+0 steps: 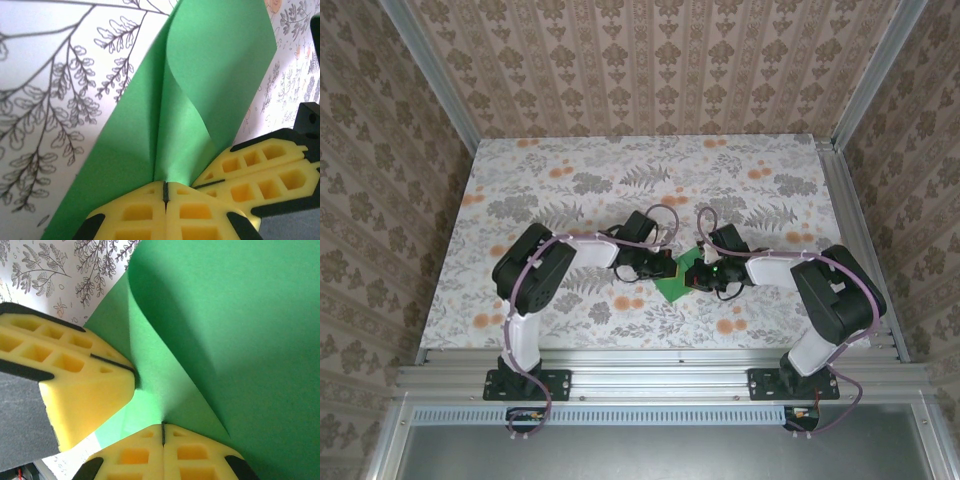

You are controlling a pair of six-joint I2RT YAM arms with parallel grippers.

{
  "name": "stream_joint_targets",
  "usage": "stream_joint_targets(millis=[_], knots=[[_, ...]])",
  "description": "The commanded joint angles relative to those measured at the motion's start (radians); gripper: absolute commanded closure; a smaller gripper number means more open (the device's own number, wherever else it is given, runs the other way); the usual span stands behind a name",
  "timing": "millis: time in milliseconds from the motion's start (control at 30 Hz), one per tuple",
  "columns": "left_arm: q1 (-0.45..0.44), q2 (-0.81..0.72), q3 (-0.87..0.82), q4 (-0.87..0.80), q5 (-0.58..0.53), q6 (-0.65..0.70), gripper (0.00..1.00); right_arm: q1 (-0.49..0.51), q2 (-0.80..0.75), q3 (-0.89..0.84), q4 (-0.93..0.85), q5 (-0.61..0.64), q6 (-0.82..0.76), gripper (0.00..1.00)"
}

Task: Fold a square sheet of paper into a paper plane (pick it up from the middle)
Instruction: Fold the triangle a second time at the center of the table.

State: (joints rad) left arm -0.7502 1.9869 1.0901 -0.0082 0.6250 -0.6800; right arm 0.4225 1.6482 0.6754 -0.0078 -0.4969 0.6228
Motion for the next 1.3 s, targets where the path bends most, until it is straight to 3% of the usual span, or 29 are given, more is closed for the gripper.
stream_joint_targets(millis=[0,300,600,833,1033,1267], knots=[[0.019,0.035,0.039,-0.041,-0.028,0.039,1.00,0.008,0.058,-0.027,-0.148,0.111,-0.035,0.95],[0.016,0.056,0.134,-0.202,-0.076,0.137,1.00,0.013,0.061,-0.027,-0.156,0.115,-0.046,0.96],[0.011,0.074,0.181,-0.200,-0.083,0.120,1.00,0.021,0.065,-0.026,-0.164,0.121,-0.055,0.96],[0.011,-0.032,0.136,-0.252,-0.150,0.117,1.00,0.021,0.050,-0.022,-0.176,0.123,-0.060,0.96],[-0.025,-0.102,0.044,-0.152,-0.057,0.034,0.99,0.021,0.047,-0.023,-0.173,0.119,-0.063,0.97],[-0.049,-0.053,0.044,-0.120,-0.024,0.014,1.00,0.024,0.035,-0.029,-0.177,0.120,-0.066,0.97]])
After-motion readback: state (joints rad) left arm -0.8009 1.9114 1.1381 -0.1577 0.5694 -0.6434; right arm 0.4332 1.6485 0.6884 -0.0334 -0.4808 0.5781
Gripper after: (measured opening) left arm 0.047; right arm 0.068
